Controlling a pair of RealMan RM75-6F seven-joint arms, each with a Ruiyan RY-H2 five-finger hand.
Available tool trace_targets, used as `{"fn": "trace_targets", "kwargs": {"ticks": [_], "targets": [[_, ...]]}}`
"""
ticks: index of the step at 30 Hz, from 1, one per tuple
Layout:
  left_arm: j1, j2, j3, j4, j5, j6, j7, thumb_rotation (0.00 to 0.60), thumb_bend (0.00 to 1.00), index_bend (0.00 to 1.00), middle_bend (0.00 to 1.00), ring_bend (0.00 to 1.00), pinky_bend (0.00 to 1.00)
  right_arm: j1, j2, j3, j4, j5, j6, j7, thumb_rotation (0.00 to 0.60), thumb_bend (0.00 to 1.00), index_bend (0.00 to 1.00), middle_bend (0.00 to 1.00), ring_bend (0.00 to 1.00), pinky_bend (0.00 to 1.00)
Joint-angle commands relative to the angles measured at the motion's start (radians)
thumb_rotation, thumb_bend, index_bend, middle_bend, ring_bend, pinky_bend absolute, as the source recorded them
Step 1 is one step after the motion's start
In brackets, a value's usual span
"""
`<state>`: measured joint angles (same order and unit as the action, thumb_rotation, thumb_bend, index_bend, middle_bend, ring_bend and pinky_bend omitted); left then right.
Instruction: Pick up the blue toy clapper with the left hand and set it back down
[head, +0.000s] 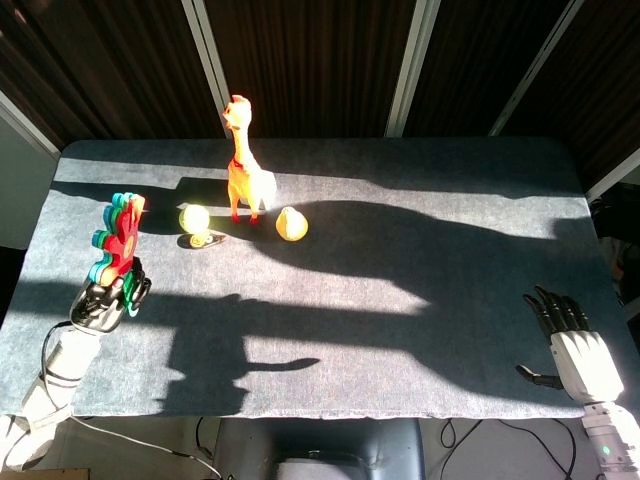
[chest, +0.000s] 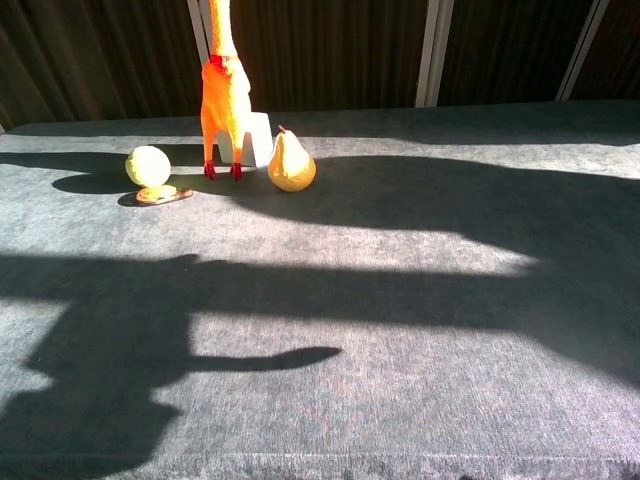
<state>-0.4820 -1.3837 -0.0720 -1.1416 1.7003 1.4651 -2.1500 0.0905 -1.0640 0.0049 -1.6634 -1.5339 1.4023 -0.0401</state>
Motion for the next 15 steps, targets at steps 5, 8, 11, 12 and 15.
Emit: {"fn": "trace_targets", "kwargs": {"ticks": [5,8,11,12,15], "targets": [[-0.070,-0.187,0.136,0.265,0.074,-0.224,1.048,0.600,0.63,0.87,0.84,0.71,0.85,0.003,0.001,-0.003,0.003,-0.003,-0.006,0.002,0.565,0.00,0.00,0.00,0.00,0.00],[-0.082,-0.182,0.138,0.254,0.063,-0.230,1.047,0.600,0.63,0.87,0.84,0.71,0.85,0.005,-0.002,-0.004,0.004,-0.002,-0.011,-0.003,0.565,0.00,0.00,0.00,0.00,0.00],[-0.087,-0.181,0.133,0.244,0.038,-0.238,1.023,0.600,0.63,0.87,0.84,0.71,0.85,0.005,-0.002,-0.006,0.003,-0.004,-0.012,-0.005,0.566,0.00,0.00,0.00,0.00,0.00],[-0.087,-0.181,0.131,0.240,0.027,-0.239,1.002,0.600,0.63,0.87,0.84,0.71,0.85,0.004,-0.002,-0.005,0.002,-0.005,-0.009,-0.005,0.565,0.00,0.00,0.00,0.00,0.00],[-0.082,-0.201,0.131,0.269,0.011,-0.239,1.014,0.600,0.62,0.87,0.84,0.71,0.85,0.004,0.001,-0.007,0.001,-0.009,-0.007,-0.001,0.566,0.00,0.00,0.00,0.00,0.00]]}}
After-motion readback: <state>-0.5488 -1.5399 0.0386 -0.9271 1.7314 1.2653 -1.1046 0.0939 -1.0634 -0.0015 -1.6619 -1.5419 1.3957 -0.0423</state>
